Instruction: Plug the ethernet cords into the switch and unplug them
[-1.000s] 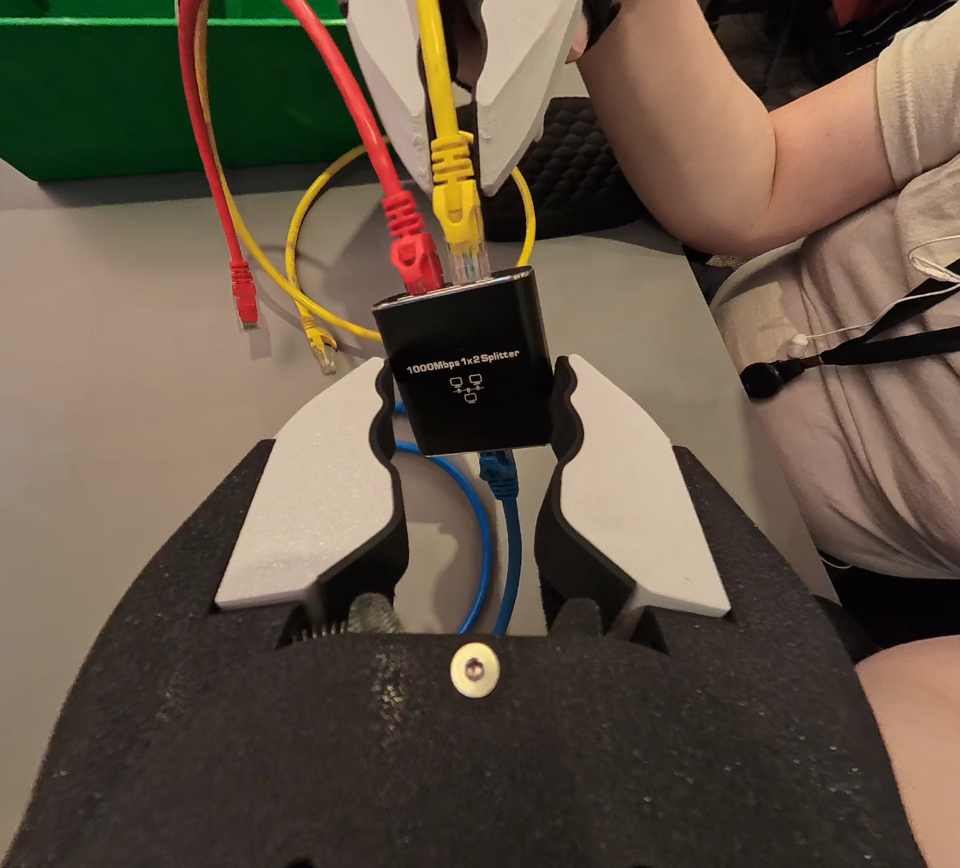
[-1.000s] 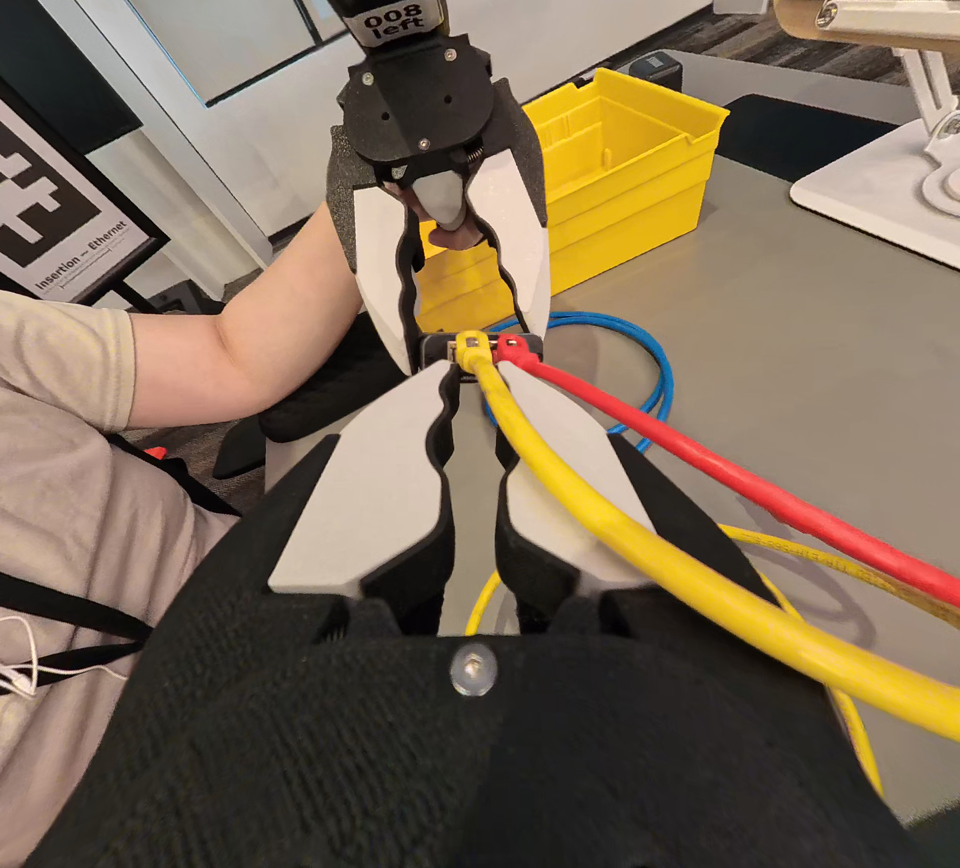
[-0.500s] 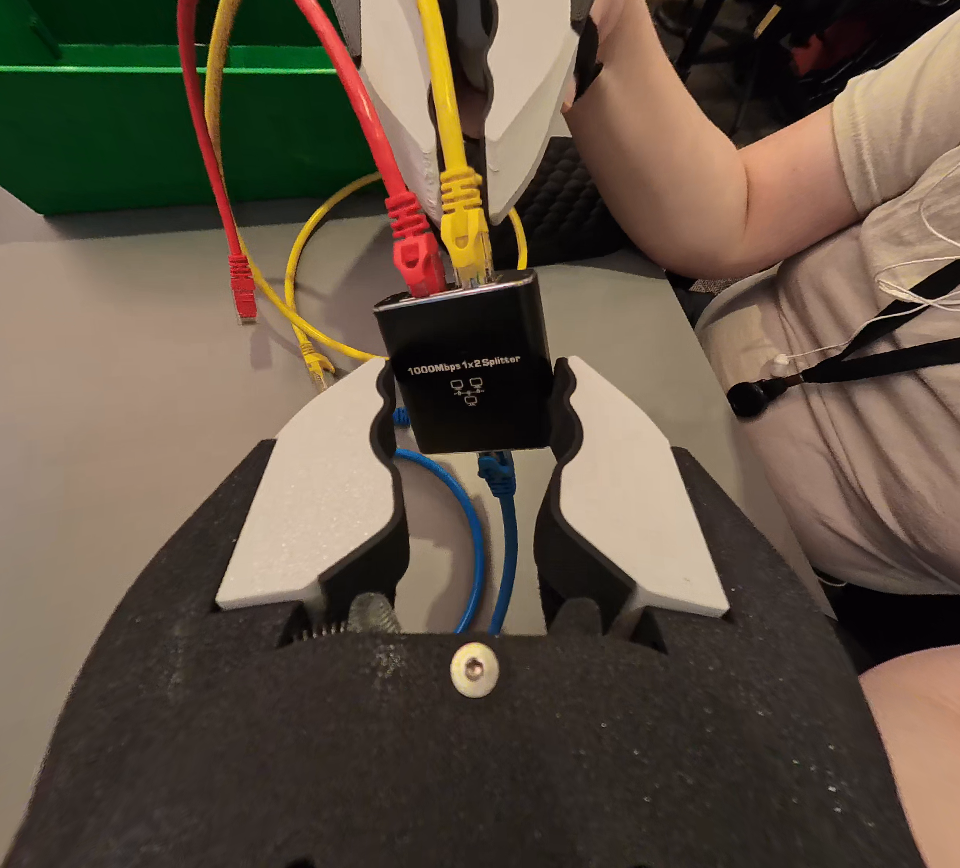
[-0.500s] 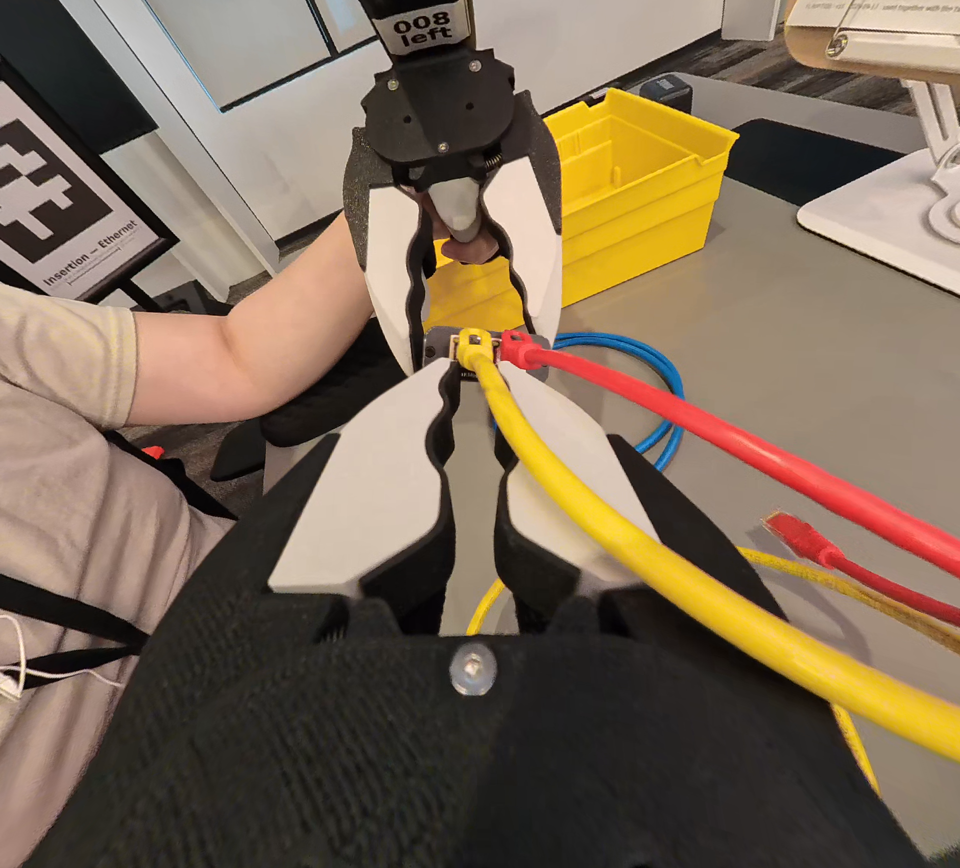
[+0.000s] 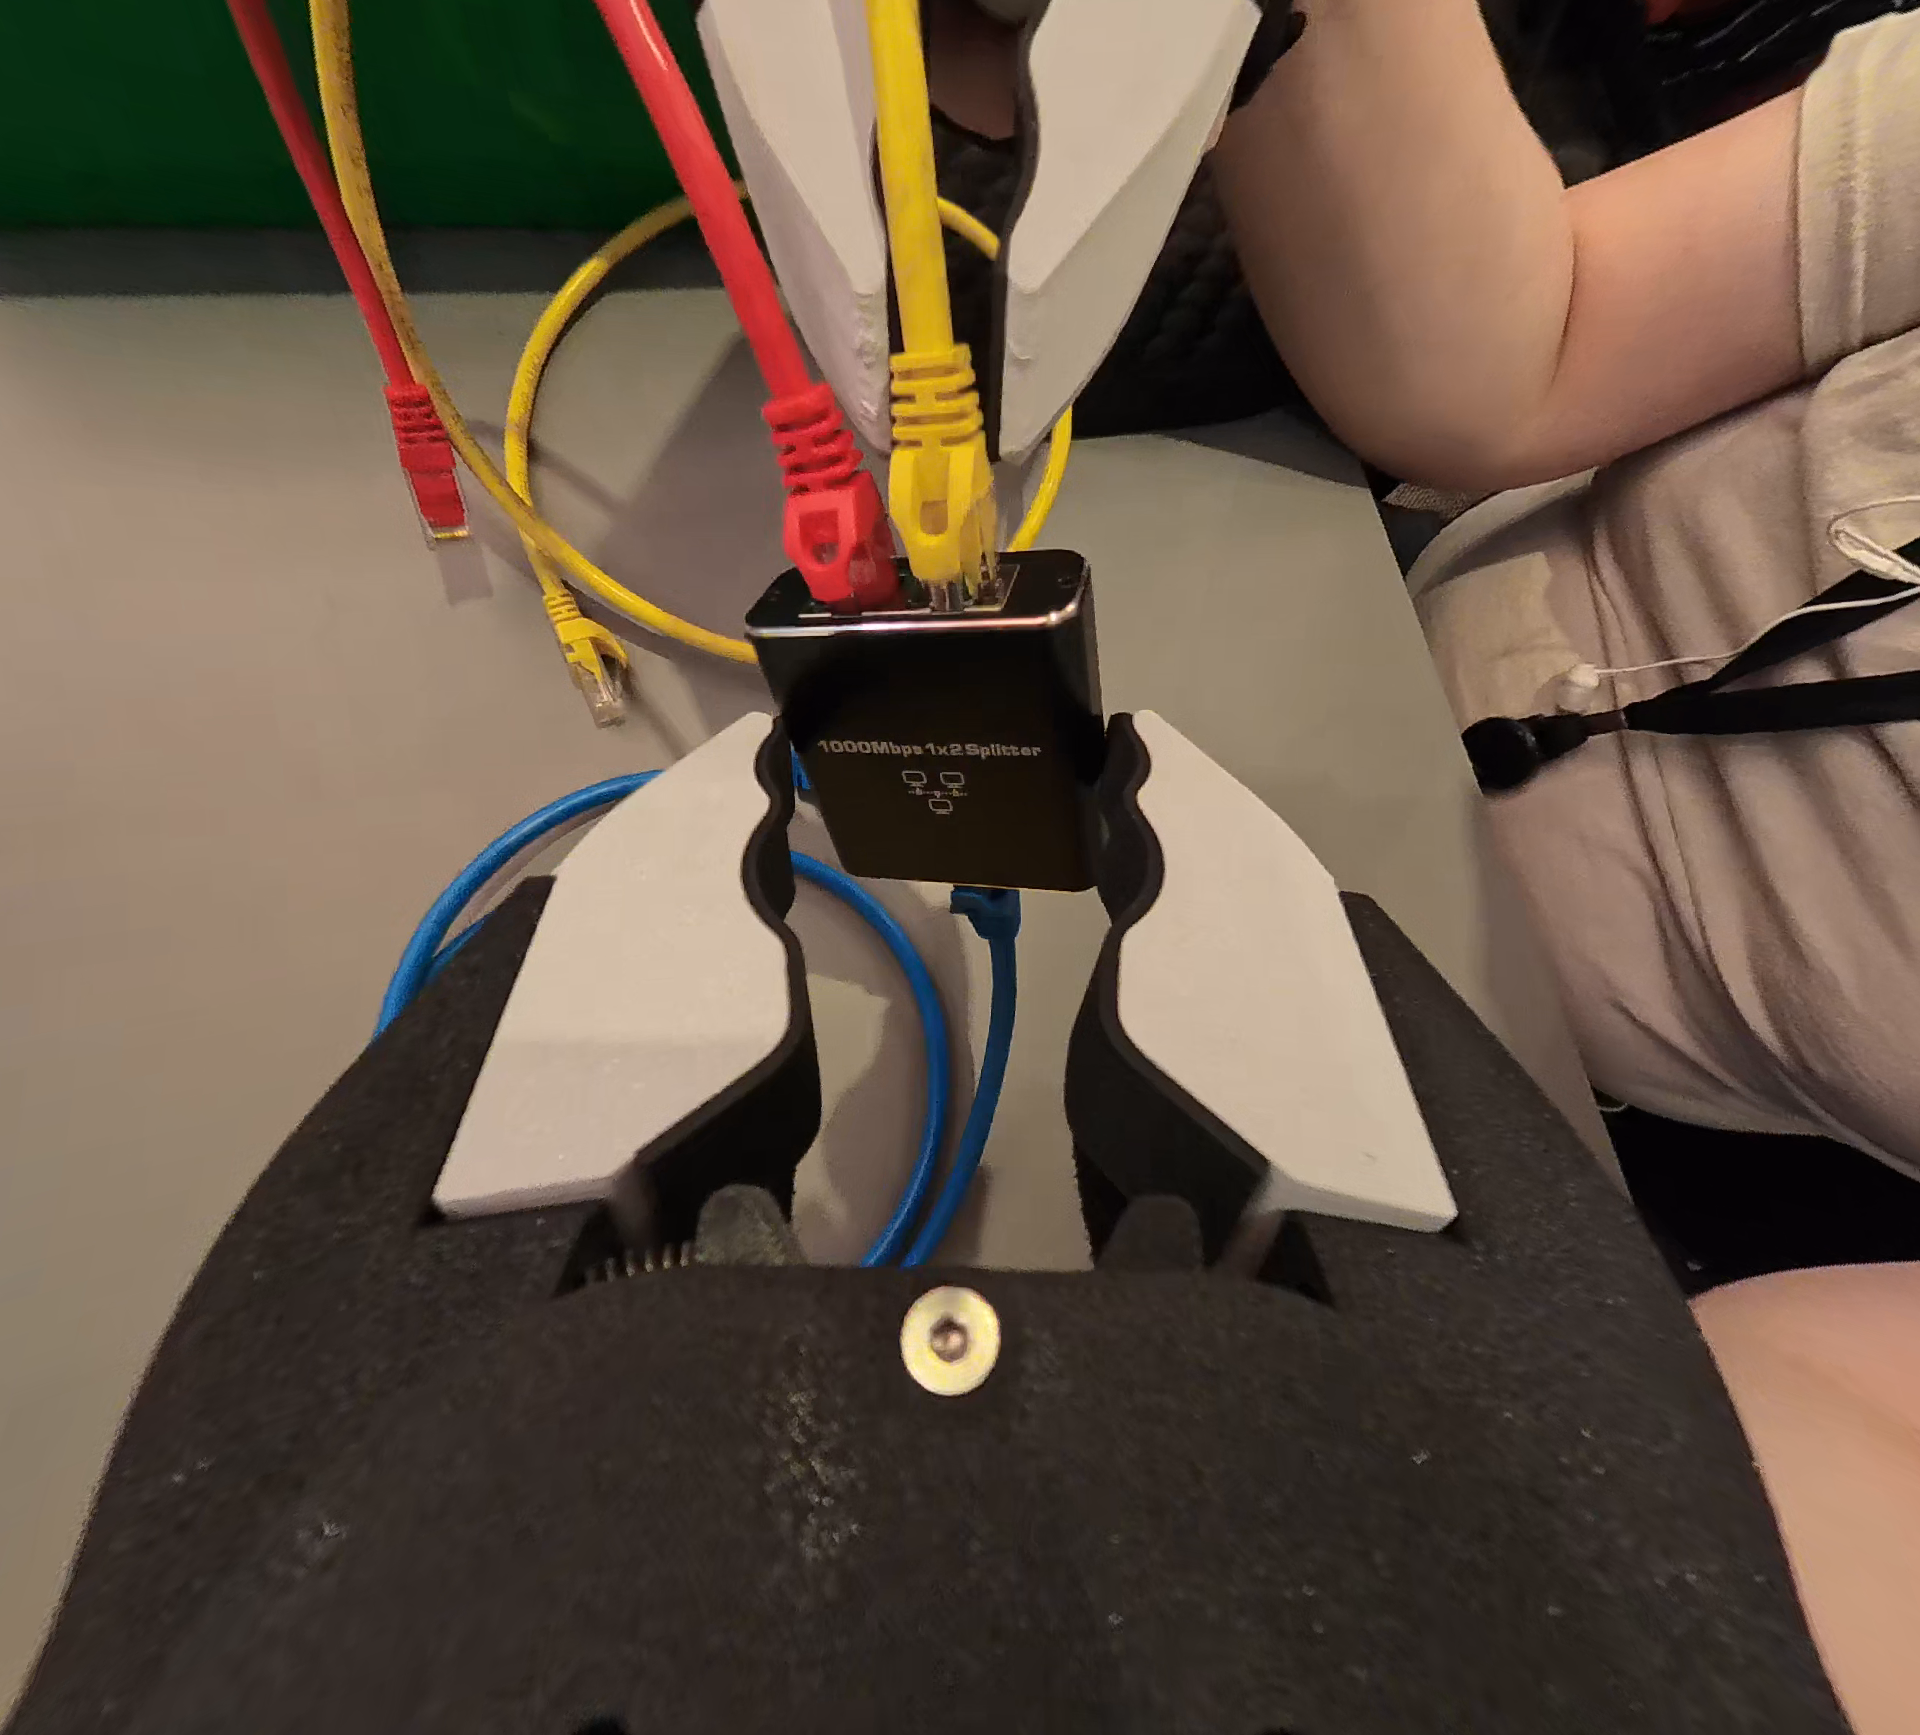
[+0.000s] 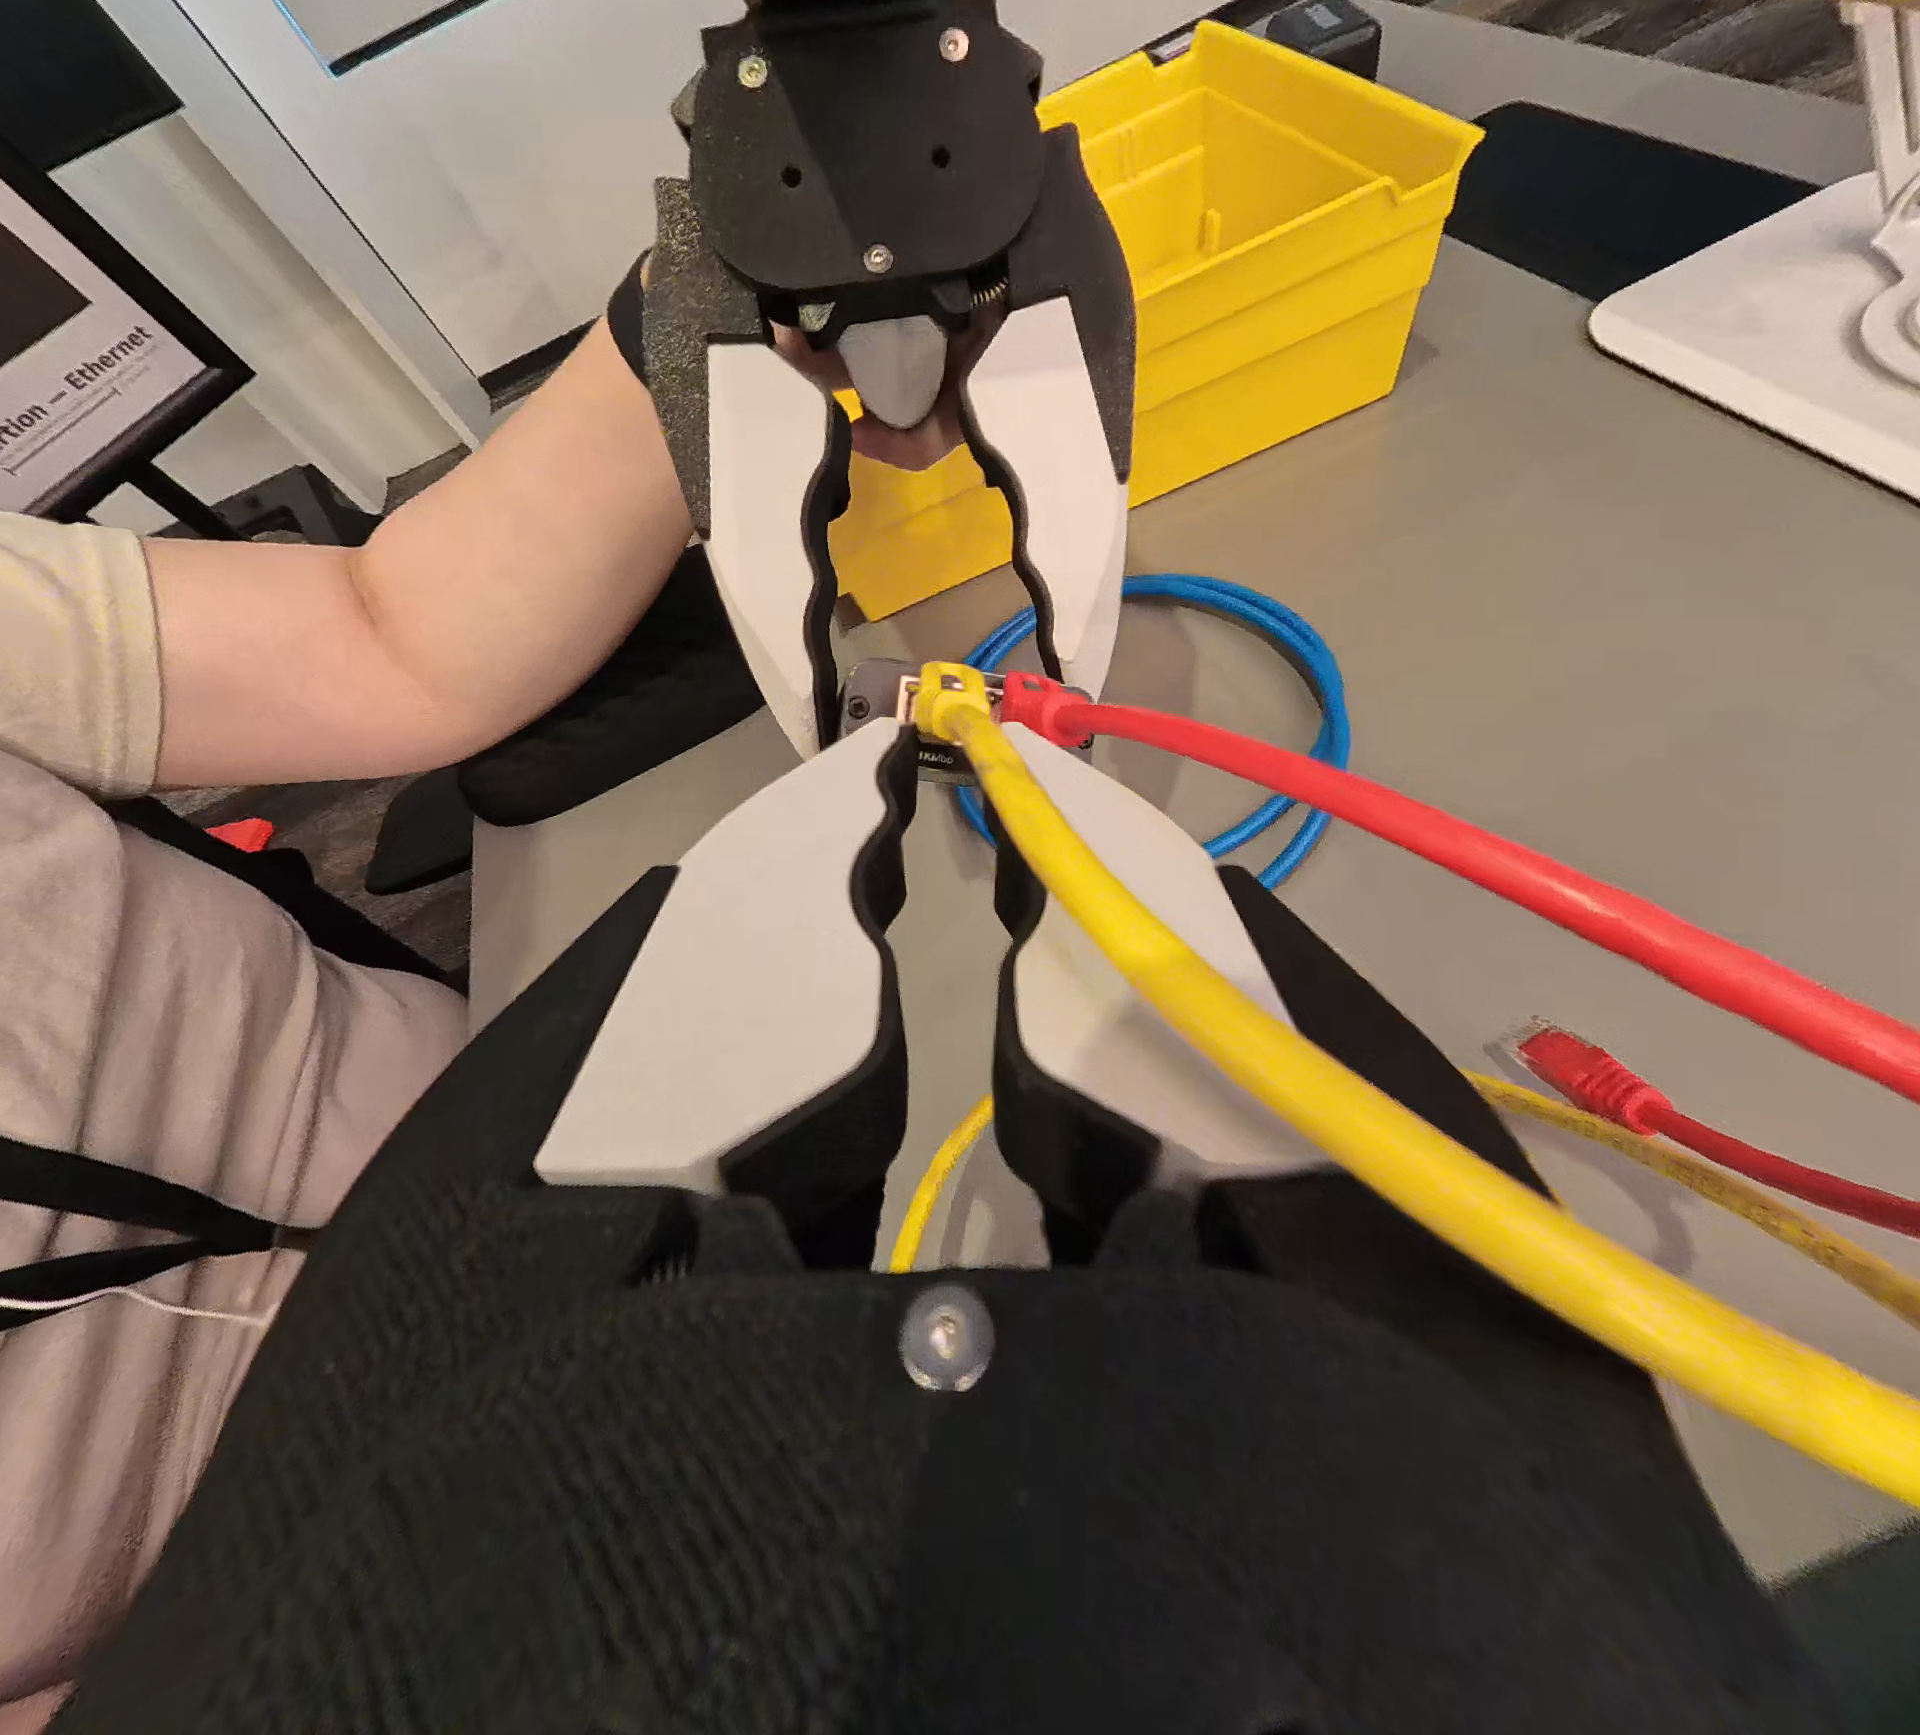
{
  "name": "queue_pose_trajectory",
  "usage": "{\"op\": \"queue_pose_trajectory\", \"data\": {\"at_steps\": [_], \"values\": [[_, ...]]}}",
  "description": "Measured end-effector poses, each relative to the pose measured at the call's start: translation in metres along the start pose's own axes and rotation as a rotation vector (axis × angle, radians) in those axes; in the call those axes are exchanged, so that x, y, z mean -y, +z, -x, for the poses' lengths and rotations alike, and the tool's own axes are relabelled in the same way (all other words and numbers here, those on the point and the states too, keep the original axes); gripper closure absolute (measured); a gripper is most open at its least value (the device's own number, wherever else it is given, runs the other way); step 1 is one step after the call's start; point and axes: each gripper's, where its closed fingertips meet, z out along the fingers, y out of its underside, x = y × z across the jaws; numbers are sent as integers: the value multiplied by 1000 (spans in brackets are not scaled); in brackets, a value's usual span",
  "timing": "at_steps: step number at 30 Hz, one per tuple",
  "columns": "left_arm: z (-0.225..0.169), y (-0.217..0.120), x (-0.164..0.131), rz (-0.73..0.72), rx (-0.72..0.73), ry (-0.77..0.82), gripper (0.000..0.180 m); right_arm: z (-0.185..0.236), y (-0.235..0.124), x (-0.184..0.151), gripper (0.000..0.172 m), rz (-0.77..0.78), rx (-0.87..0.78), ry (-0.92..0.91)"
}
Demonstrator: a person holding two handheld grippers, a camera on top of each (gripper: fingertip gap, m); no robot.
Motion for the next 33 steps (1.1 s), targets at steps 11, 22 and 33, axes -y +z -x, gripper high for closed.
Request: {"op": "queue_pose_trajectory", "data": {"at_steps": [11,22,33], "values": [[0,-5,1,-1,33,13,123,7,1,7,150,-55,86,72],[3,-7,5,-17,59,13,123,-1,0,14,158,-86,22,71],[5,-6,5,-4,78,21,124,-3,-2,11,160,-63,11,49]]}}
